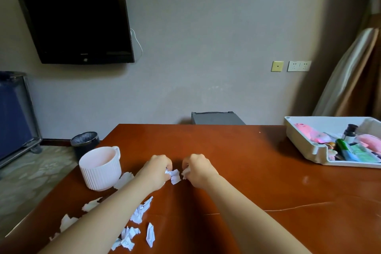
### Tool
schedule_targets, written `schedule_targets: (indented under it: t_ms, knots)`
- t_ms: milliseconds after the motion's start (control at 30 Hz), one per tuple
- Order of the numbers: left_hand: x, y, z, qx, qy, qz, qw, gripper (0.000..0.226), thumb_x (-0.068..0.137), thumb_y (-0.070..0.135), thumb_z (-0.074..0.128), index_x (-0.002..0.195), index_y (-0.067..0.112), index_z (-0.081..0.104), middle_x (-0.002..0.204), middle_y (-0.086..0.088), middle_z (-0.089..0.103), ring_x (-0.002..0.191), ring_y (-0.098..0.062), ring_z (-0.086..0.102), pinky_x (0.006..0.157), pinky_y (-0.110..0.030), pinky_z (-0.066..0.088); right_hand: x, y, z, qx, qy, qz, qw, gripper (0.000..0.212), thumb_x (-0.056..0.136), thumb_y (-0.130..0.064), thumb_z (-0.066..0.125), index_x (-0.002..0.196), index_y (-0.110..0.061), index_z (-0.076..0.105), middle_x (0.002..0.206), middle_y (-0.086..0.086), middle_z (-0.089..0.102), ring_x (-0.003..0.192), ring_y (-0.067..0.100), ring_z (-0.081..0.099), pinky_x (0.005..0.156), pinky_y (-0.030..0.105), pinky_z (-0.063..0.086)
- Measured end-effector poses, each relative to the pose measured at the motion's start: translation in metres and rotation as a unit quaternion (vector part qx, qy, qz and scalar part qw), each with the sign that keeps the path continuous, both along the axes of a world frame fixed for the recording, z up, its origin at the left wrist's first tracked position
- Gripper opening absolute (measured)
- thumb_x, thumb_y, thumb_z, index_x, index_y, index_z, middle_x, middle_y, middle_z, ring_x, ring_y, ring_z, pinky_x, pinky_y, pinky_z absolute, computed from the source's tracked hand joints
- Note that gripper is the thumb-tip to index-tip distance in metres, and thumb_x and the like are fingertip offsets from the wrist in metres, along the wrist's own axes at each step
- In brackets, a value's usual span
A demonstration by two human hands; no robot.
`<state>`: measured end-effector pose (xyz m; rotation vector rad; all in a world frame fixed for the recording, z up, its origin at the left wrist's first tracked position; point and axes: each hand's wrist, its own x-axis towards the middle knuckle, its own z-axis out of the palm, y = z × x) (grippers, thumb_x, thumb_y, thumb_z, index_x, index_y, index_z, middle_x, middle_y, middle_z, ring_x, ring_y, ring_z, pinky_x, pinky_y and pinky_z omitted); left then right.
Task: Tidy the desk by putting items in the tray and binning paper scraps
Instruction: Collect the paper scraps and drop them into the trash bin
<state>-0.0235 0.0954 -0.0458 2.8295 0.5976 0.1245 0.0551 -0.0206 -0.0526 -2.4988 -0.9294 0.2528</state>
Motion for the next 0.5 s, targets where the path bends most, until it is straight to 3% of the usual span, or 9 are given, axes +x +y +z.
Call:
schedule_targets:
  t_ms: [167,400,500]
  knots:
    - [0.002,-0.008,0.013,-0.045,-0.056,-0.013,0.997,0.013,0.09,0.01,0.06,0.099,0.012,0.07,0.103,-0.004,0.063,0.084,-0.015,0.058,0.055,-0.012,0.041,0.002,-0.019,0.01,0.03,0.034,-0.024,0.999,0.017,0.084,-0.005,0.066,0.1,-0.005,0.067,0.102,0.015,0.069,0.089,0.028,0.067,0.06,0.026,0.051]
    - [0.003,-0.045,0.05,-0.088,-0.095,-0.083,0.988,0.011,0.089,0.014,0.062,0.09,0.01,0.072,0.078,0.001,0.058,0.078,-0.017,0.054,0.056,-0.018,0.036,-0.006,-0.068,0.055,0.07,0.027,-0.06,0.995,0.022,0.083,-0.009,0.07,0.102,0.0,0.066,0.083,0.015,0.065,0.056,0.019,0.057,0.044,0.018,0.042]
    - [0.006,-0.074,0.064,-0.1,-0.101,-0.119,0.983,0.011,0.089,0.02,0.063,0.086,0.014,0.072,0.085,-0.002,0.062,0.08,-0.018,0.054,0.062,-0.021,0.036,-0.01,-0.1,0.079,0.064,0.002,-0.085,0.994,0.02,0.081,-0.012,0.071,0.097,0.0,0.068,0.084,0.015,0.07,0.055,0.018,0.06,0.044,0.018,0.043]
